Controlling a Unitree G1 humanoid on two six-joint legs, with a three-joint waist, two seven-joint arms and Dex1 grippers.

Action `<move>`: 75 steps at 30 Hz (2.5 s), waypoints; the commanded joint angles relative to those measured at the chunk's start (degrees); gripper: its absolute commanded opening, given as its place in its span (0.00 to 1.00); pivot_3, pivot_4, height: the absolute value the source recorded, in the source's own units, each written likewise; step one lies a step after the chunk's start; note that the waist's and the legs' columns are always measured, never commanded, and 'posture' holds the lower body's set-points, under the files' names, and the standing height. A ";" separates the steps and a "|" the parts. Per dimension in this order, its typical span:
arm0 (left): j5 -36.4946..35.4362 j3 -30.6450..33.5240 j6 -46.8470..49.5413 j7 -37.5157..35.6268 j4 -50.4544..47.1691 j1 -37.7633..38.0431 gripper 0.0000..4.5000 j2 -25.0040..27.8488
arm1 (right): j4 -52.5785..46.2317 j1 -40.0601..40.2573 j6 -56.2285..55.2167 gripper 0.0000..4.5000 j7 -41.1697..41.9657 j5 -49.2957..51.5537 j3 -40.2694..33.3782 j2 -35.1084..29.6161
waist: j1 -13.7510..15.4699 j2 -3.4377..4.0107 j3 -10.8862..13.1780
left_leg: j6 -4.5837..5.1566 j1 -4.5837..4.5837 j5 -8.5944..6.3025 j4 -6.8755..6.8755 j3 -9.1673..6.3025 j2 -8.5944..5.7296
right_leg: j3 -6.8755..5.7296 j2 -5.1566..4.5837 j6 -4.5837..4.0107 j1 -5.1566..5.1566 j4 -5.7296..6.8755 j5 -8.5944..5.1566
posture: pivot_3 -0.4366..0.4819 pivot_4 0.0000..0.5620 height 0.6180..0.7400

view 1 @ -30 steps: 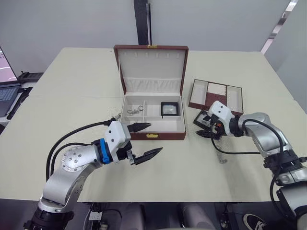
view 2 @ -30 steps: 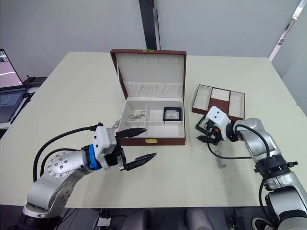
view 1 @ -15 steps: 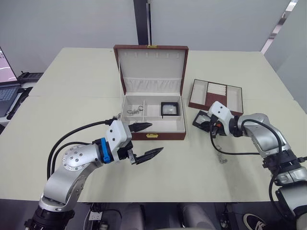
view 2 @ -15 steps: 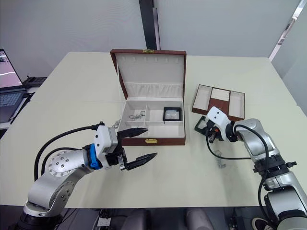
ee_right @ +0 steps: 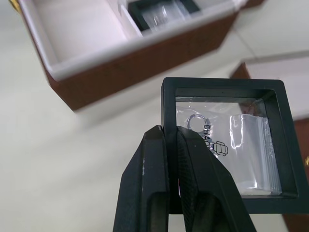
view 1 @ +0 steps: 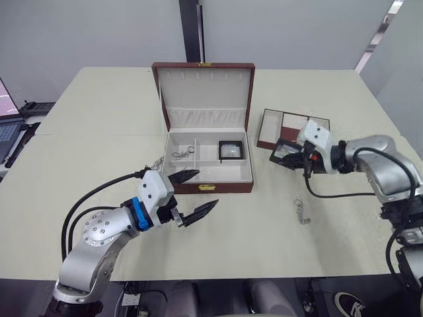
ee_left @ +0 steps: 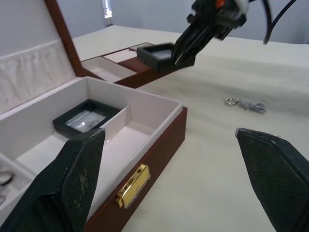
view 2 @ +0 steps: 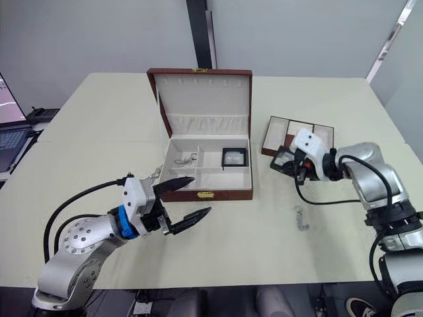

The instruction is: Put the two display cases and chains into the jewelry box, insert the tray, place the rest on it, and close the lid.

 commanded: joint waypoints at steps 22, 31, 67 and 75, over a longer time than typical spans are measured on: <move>0.31 7.58 -3.64 10.58 -11.38 18.72 1.00 -5.84 | 14.86 -17.16 -6.51 0.00 8.35 -3.35 14.96 18.63 | 0.14 -0.01 0.00 | 0.00 -0.03 0.00 -0.01 0.02 0.01 | -0.09 -0.07 -0.08 -0.03 0.00 -0.03 | 0.48 0.27 1.00; 1.33 6.39 -6.66 10.12 -9.59 20.00 1.00 -6.39 | 16.87 -16.95 -7.99 0.00 10.60 -5.67 16.25 19.88 | 0.12 -0.01 0.00 | 0.00 -0.03 0.00 -0.01 0.02 0.01 | -0.10 -0.07 -0.09 -0.03 0.00 -0.04 | 0.48 0.27 1.00; -13.15 14.60 14.41 6.86 -3.73 3.67 1.00 5.49 | 12.10 -3.91 -13.04 1.00 4.53 3.97 -7.44 14.45 | 0.30 -0.02 0.01 | 0.00 -0.09 -0.01 -0.06 -0.06 0.00 | -0.17 -0.06 -0.12 -0.02 -0.04 -0.06 | 0.48 0.27 1.00; -10.54 21.59 11.81 -1.87 12.09 1.23 1.00 14.83 | 4.25 14.85 -11.72 1.00 2.53 10.10 -18.49 6.29 | 0.11 0.00 0.03 | -0.01 -0.05 0.00 -0.06 -0.02 0.00 | -0.14 -0.04 -0.13 -0.04 -0.04 -0.08 | 0.48 0.27 1.00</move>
